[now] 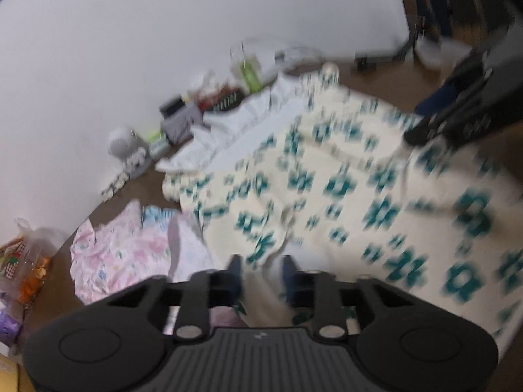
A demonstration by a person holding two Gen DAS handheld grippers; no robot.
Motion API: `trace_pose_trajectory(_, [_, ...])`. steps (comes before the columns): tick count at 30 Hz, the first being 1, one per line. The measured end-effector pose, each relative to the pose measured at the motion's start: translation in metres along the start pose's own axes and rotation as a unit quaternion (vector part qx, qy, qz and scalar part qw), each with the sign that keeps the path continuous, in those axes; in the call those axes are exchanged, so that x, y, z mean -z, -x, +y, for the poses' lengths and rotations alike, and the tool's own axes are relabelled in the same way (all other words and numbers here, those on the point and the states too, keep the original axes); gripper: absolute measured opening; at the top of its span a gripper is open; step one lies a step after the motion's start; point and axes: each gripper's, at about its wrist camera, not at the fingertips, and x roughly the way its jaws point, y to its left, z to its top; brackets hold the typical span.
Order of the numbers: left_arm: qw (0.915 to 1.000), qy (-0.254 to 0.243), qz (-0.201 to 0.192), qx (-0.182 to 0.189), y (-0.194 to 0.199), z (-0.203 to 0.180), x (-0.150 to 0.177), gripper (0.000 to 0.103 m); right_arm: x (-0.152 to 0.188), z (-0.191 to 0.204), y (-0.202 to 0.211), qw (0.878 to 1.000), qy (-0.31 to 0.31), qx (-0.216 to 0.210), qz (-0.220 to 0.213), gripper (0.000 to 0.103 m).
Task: Fold clothes
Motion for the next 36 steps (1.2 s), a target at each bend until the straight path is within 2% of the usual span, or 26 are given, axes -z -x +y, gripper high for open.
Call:
trace_pose_trajectory(1, [0.9999, 0.003, 0.01, 0.002, -0.005, 0.003, 0.004, 0.009, 0.002, -0.004, -0.002, 1.0, -0.003, 0.0, 0.005, 0.013])
trace_pose_trajectory(2, [0.9999, 0.008, 0.013, 0.005, -0.007, 0.006, 0.007, 0.008, 0.005, -0.008, -0.004, 1.0, -0.007, -0.001, 0.009, 0.007])
trace_pose_trajectory(6, [0.9996, 0.022, 0.013, 0.01, -0.006, 0.015, 0.017, 0.009, 0.014, -0.031, -0.006, 0.999, -0.039, -0.016, 0.016, 0.007])
trace_pose_trajectory(11, [0.9981, 0.036, -0.026, 0.043, 0.015, 0.027, 0.005, 0.016, 0.013, -0.048, 0.013, 0.994, -0.088, -0.063, -0.005, 0.013])
trace_pose_trajectory(13, [0.9978, 0.023, -0.04, 0.048, 0.018, 0.026, -0.005, 0.021, 0.007, -0.04, 0.021, 0.995, -0.068, -0.069, -0.018, 0.017])
trace_pose_trajectory(14, [0.9979, 0.013, -0.043, 0.047, 0.016, 0.023, -0.01, 0.024, 0.003, -0.033, 0.021, 0.996, -0.048, -0.067, -0.021, 0.024])
trace_pose_trajectory(15, [0.9982, 0.002, -0.041, 0.044, 0.012, 0.02, -0.014, 0.025, 0.0, -0.026, 0.02, 0.997, -0.028, -0.062, -0.021, 0.029])
trace_pose_trajectory(16, [0.9986, -0.009, -0.034, 0.039, 0.007, 0.016, -0.017, 0.026, -0.003, -0.018, 0.017, 0.998, -0.008, -0.056, -0.02, 0.037])
trace_pose_trajectory(17, [0.9989, -0.017, -0.026, 0.035, 0.001, 0.013, -0.019, 0.026, -0.005, -0.009, 0.012, 0.999, 0.015, -0.047, -0.015, 0.039])
trace_pose_trajectory(20, [0.9992, -0.035, -0.001, 0.021, -0.018, 0.004, -0.018, 0.028, -0.006, 0.015, -0.005, 0.997, 0.077, -0.018, 0.006, 0.039])
trace_pose_trajectory(24, [0.9984, -0.057, 0.002, -0.005, -0.026, 0.001, -0.012, 0.027, -0.003, 0.032, -0.02, 0.99, 0.134, 0.029, 0.022, 0.039])
trace_pose_trajectory(25, [0.9983, -0.057, 0.001, -0.007, -0.026, 0.002, -0.011, 0.024, -0.004, 0.032, -0.021, 0.99, 0.137, 0.031, 0.025, 0.037])
trace_pose_trajectory(26, [0.9984, -0.057, 0.001, -0.009, -0.026, 0.003, -0.009, 0.009, -0.005, 0.031, -0.022, 0.989, 0.139, 0.032, 0.028, 0.021])
trace_pose_trajectory(27, [0.9984, -0.056, 0.0, -0.011, -0.026, 0.005, -0.008, 0.001, -0.006, 0.028, -0.022, 0.99, 0.132, 0.033, 0.03, 0.007])
trace_pose_trajectory(28, [0.9984, -0.055, 0.0, -0.013, -0.026, 0.006, -0.007, 0.001, -0.008, 0.024, -0.022, 0.991, 0.124, 0.034, 0.031, 0.001])
trace_pose_trajectory(31, [0.9978, -0.053, -0.011, -0.04, -0.022, 0.012, -0.004, 0.0, -0.01, 0.007, -0.014, 0.994, 0.096, 0.055, 0.015, 0.001])
trace_pose_trajectory(36, [0.996, -0.056, -0.016, -0.069, -0.017, 0.022, 0.004, 0.001, -0.007, -0.019, 0.003, 0.997, 0.055, 0.054, 0.011, 0.001])
